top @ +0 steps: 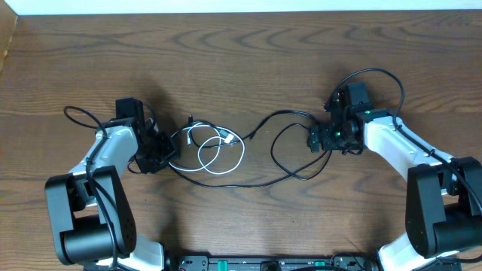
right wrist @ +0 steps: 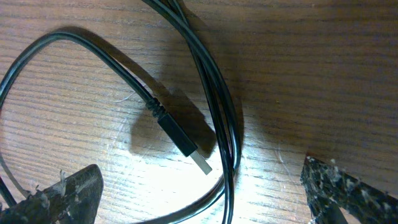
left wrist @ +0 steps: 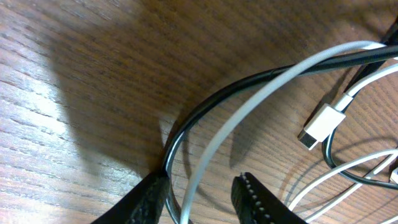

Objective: Untangle cables

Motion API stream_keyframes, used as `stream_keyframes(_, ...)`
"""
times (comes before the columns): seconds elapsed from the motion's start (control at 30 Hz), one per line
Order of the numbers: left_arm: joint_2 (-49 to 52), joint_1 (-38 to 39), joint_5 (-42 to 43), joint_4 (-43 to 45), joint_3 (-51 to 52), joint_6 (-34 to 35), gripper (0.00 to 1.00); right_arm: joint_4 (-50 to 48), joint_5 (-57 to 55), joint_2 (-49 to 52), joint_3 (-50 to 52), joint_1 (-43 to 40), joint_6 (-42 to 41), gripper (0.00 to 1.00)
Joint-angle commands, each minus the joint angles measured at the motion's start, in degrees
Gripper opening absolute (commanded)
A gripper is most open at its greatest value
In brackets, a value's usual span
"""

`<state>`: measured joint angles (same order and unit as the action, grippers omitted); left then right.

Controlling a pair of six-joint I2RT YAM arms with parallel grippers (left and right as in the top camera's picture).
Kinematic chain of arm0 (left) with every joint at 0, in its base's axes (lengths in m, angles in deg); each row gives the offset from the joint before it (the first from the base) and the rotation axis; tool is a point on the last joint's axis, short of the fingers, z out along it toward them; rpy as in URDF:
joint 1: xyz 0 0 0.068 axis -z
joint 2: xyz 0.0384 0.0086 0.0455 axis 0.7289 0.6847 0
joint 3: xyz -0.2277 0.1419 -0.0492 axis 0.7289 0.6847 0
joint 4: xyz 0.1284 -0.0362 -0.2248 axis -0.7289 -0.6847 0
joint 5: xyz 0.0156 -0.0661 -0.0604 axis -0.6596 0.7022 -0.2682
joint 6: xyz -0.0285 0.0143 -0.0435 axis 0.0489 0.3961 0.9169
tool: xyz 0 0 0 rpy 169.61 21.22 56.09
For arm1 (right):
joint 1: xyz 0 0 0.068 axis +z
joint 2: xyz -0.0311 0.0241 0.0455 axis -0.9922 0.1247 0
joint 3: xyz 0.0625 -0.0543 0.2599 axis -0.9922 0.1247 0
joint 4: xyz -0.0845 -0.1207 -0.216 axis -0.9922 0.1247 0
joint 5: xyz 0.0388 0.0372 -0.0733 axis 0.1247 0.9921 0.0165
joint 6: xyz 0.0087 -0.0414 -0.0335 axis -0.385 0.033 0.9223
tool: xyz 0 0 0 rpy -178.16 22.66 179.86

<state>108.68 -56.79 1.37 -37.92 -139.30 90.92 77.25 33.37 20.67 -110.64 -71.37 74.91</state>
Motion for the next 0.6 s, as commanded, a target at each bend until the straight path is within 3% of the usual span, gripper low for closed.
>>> stream_keyframes(0.0,-0.2,0.24,1.16,0.92,1.2,0.07,0.34,0.42,3.87,2.05,1.57,0.63,0.2,0.99)
stream_keyframes(0.23,-0.24,-0.11,13.22,2.21,0.55,-2.16,0.24,0.42,3.89,2.05,1.57,0.63,0.2,0.99)
stream_keyframes(0.4,-0.44,-0.31,23.69,2.25,-0.68,-3.37,0.23,0.42,3.89,2.05,1.57,0.63,0.2,0.99)
stream_keyframes(0.57,-0.42,-0.31,24.9,2.25,-0.59,-3.39,0.22,0.46,3.89,2.05,1.57,0.63,0.2,0.99)
